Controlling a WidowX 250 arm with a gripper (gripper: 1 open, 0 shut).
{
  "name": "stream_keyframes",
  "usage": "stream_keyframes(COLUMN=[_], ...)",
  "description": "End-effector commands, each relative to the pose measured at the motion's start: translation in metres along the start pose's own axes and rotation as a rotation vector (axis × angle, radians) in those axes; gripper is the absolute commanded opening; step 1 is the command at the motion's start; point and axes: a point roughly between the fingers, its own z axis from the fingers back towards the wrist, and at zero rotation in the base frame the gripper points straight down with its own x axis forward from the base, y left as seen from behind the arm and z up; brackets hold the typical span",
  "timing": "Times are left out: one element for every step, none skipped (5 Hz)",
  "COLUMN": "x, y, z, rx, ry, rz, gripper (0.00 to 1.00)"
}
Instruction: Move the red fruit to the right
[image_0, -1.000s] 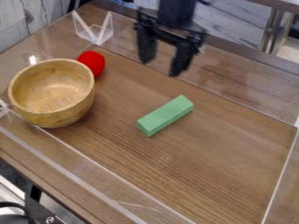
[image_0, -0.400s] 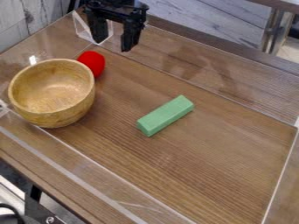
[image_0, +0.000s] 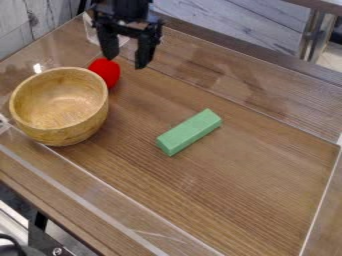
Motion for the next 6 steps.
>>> stream_keyframes(x=[0.014, 0.028, 0.04, 0.036, 0.032, 0.031], y=[0.02, 0.037, 0.05, 0.051, 0.05, 0.047], z=[0.006, 0.001, -0.006, -0.012, -0.017, -0.029], rx=[0.016, 0.011, 0.003, -0.007, -0.017, -0.024], ry=[-0.069, -0.076, -0.079, -0.08, -0.081, -0.079], rz=[0.012, 0.011, 0.009, 0.052, 0.086, 0.075], gripper=[1.0, 1.0, 1.0, 1.0, 1.0, 1.0])
